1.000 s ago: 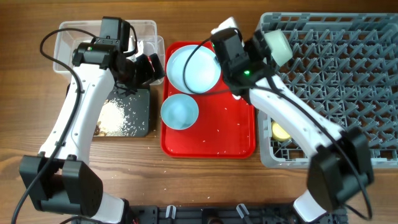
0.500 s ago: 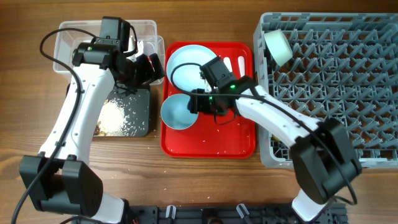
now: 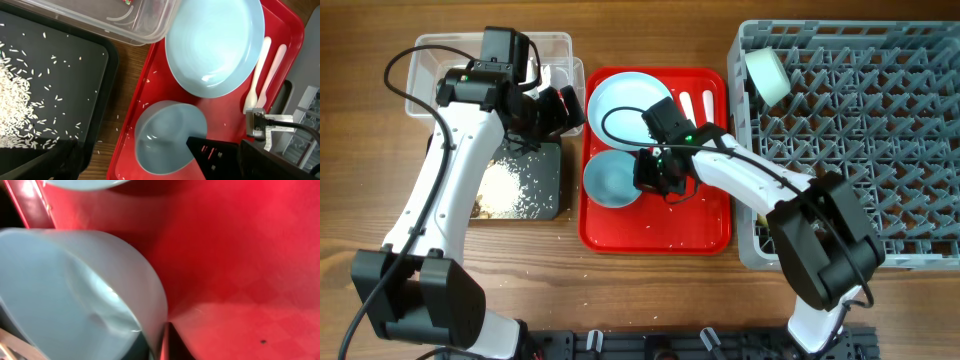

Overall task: Sort waste into correct bins and load items into the dishwasher rack
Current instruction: 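Grasp the blue bowl on the red tray with the right gripper, then carry the blue bowl into the dish rack with the right gripper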

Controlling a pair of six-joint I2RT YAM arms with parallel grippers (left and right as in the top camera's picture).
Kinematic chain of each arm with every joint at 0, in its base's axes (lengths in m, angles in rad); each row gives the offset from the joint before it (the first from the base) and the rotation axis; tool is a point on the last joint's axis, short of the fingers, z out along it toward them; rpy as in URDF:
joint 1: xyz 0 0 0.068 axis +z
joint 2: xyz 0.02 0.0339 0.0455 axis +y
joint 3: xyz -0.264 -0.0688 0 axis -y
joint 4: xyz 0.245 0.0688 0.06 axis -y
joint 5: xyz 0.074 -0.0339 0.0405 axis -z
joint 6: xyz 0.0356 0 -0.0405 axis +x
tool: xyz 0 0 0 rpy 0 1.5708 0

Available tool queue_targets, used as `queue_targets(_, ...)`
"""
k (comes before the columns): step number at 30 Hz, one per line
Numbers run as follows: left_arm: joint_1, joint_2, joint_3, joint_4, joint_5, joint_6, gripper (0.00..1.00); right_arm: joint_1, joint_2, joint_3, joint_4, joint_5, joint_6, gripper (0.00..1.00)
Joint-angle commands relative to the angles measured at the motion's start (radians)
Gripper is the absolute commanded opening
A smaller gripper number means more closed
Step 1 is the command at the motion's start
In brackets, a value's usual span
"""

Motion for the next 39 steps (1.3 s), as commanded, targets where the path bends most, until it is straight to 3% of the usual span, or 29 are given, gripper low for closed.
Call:
queue_targets(1, 0.005, -0.016, 0.015, 0.001, 0.001, 0.001, 1.00, -0.029, -0.003, 0.011, -0.006, -0.026, -0.004, 0.04)
queue_targets(7, 0.005, -0.016, 0.015, 0.000, 0.001, 0.001, 0.99, -0.193, -0.329, 0.129, -0.298, 0.299, -0.084, 0.04)
queue_targets(11, 0.005, -0.016, 0.015, 0.000, 0.001, 0.001, 1.00, -0.267, -0.616, 0.159, -0.412, 0.768, -0.047, 0.04)
queue_targets(15, 0.005, -0.016, 0.015, 0.000, 0.001, 0.001, 1.00, -0.267, -0.739, 0.159, -0.594, 1.198, -0.018, 0.04)
queue_targets(21, 0.005, -0.016, 0.015, 0.000, 0.001, 0.001, 1.00, -0.267, -0.513, 0.145, -0.742, 1.390, -0.021, 0.04)
queue_targets(29, 0.005, -0.016, 0.015, 0.000, 0.001, 0.001, 1.00, -0.264, -0.187, 0.145, -0.764, 1.538, -0.085, 0.04)
queue_targets(39, 0.005, -0.016, 0.015, 0.001, 0.001, 0.001, 1.00, -0.218, -0.098, 0.145, -0.656, 1.534, -0.174, 0.04)
